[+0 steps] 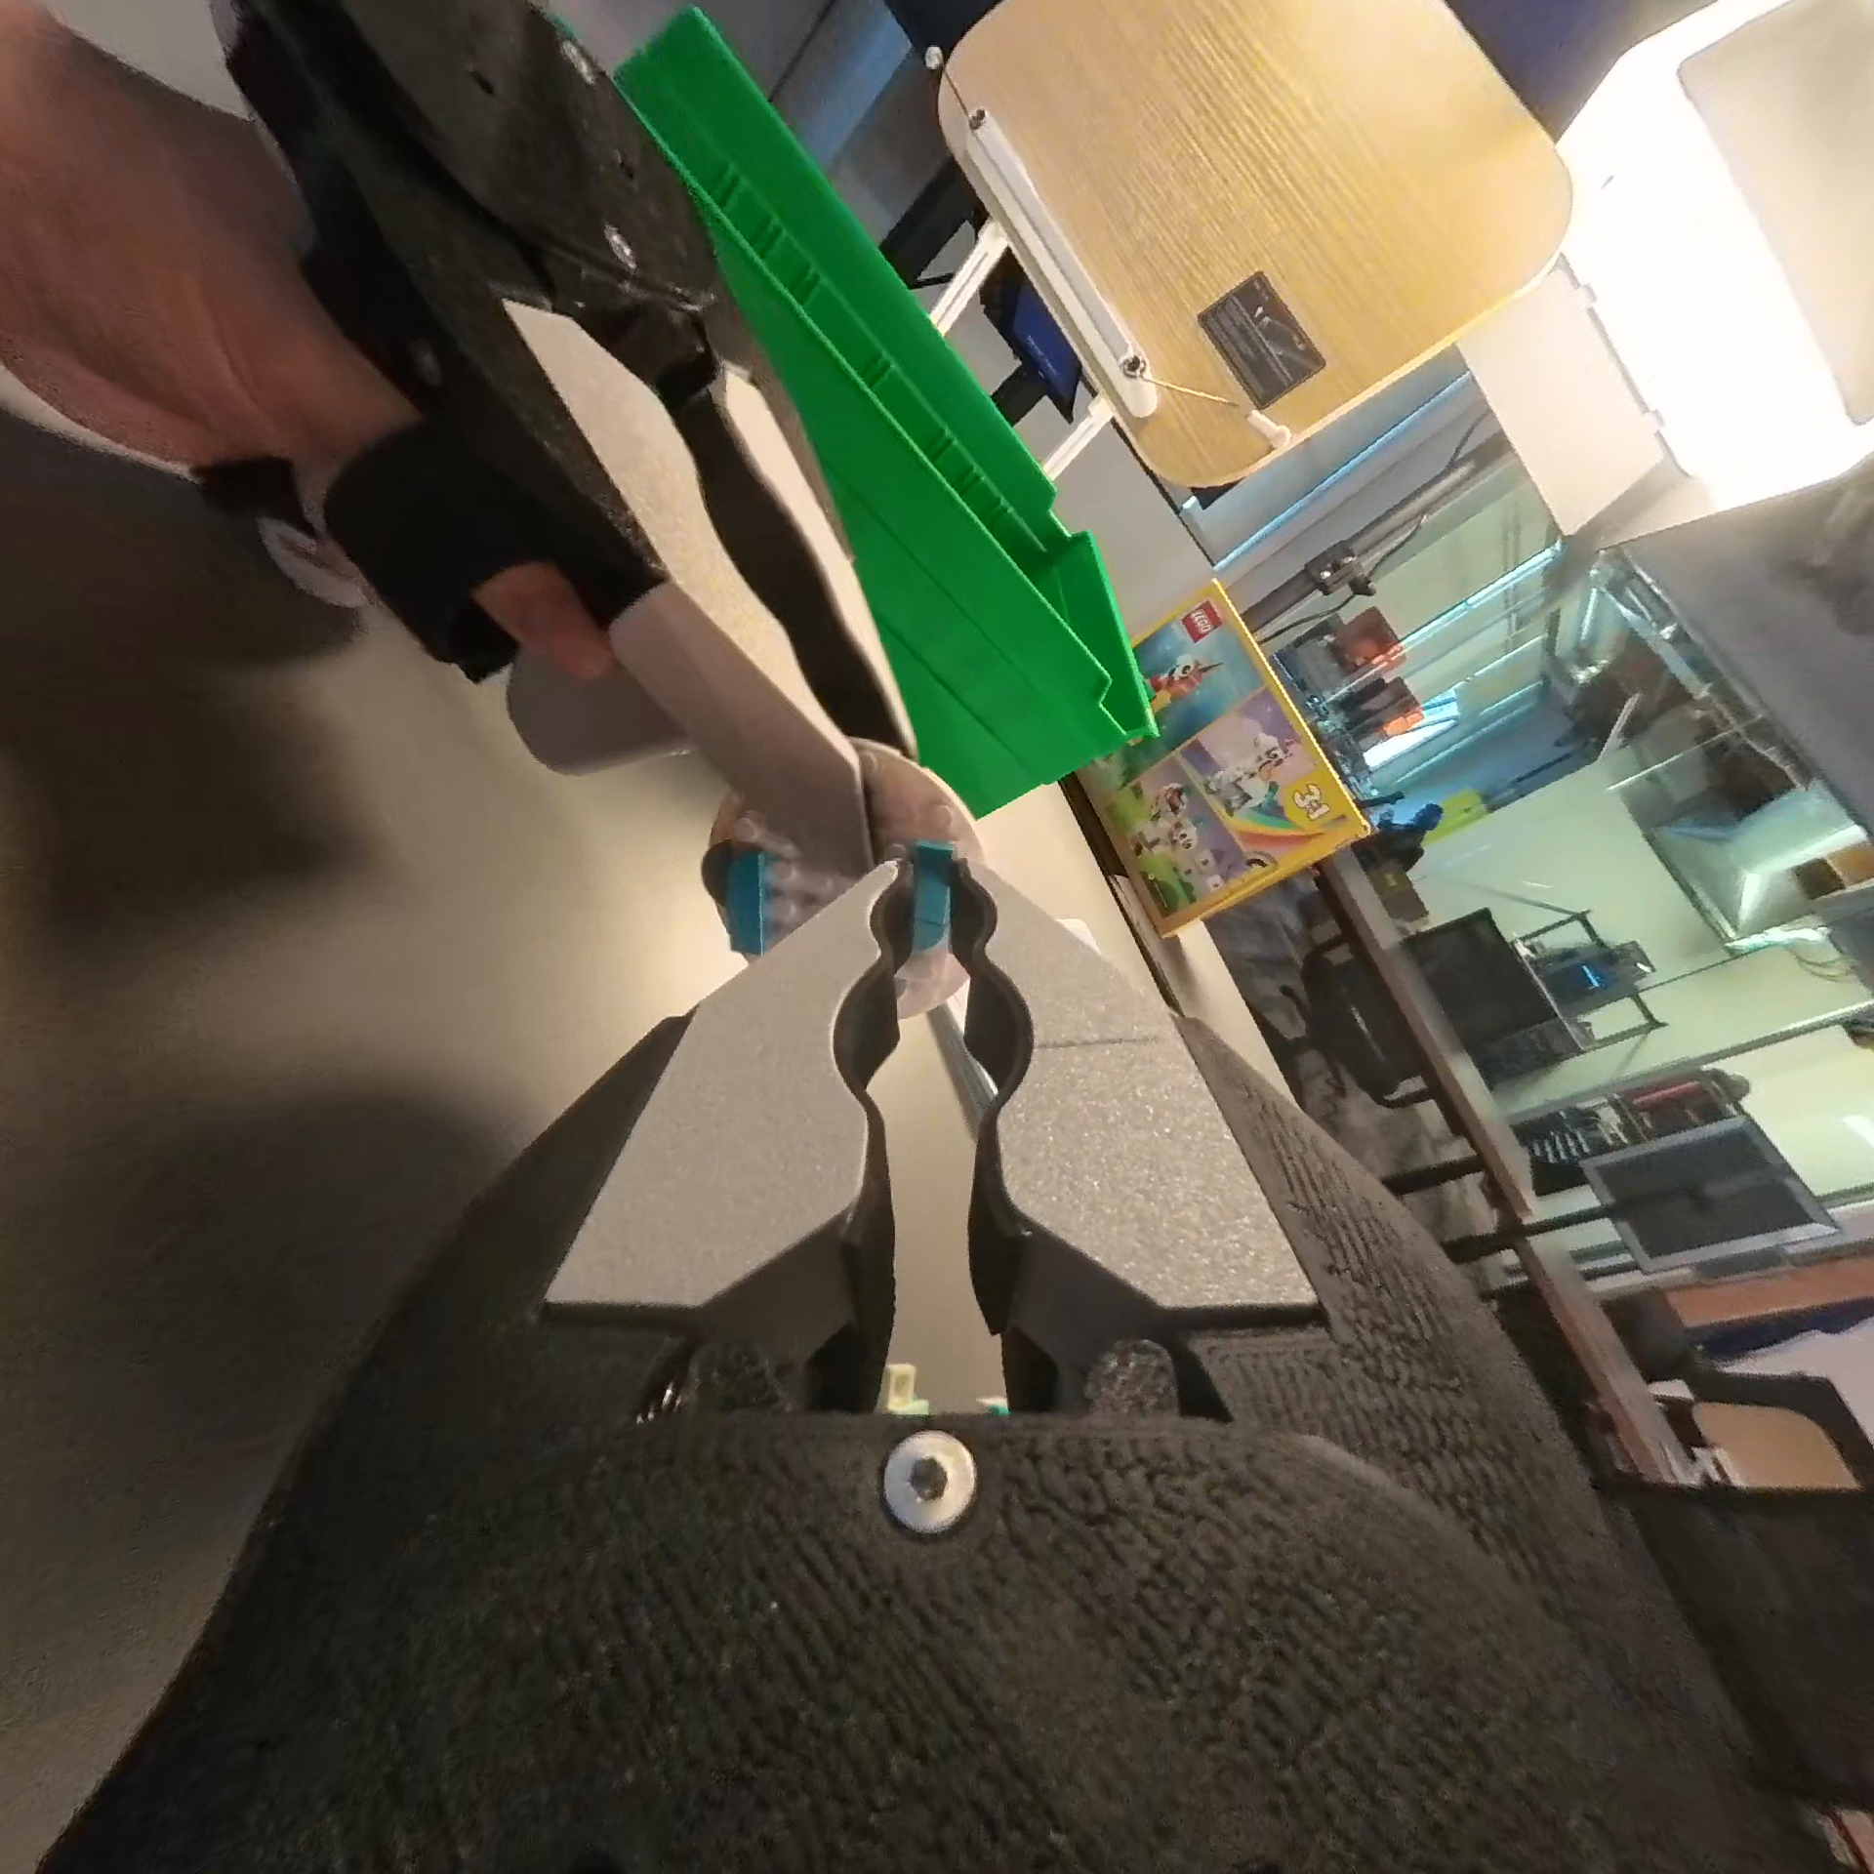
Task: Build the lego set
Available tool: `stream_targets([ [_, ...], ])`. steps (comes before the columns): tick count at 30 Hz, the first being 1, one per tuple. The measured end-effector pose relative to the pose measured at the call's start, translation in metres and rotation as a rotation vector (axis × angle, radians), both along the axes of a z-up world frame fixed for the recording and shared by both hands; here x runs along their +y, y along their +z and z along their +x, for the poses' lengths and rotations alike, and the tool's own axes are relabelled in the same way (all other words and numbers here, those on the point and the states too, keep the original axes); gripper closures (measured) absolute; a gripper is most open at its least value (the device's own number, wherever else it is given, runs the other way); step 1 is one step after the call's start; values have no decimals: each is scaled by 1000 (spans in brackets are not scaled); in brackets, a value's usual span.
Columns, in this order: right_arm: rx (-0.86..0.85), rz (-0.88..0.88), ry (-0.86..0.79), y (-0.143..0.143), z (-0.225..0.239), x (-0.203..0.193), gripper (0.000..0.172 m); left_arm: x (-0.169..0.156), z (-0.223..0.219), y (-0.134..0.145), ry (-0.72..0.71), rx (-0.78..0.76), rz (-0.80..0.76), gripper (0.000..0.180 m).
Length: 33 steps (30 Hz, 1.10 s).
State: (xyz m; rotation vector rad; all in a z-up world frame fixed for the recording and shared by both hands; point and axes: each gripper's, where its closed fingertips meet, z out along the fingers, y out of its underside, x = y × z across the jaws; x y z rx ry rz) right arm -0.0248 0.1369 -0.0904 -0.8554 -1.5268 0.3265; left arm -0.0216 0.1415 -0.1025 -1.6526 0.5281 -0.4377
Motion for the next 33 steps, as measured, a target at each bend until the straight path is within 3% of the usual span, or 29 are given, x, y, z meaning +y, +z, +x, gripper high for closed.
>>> stream_targets([
  [6, -27, -32, 33, -4, 1, -2, 168, -1, 2, -5, 7, 155, 36, 176],
  [9, -30, -8, 21, -1, 6, 2, 172, 7, -19, -12, 134, 247, 21, 176],
  [12, 0, -11, 27, 6, 9, 3, 172, 5, -20, 0, 110, 78, 9, 176],
  [15, 52, -66, 61, 10, 7, 0, 172, 2, -14, 4, 63, 43, 15, 177],
  [19, 14, -114, 51, 1, 8, 7, 143, -2, -4, -3, -2, 83, 0, 176],
  [24, -38, 19, 65, -5, 8, -1, 158, -5, 6, -6, -55, 42, -47, 176],
  [30, -4, -207, 133, -1, 8, -7, 155, -7, 13, -7, -80, 40, -60, 176],
  [33, 0, -192, 118, -3, 7, -5, 157, -5, 11, -8, -54, 54, -53, 176],
])
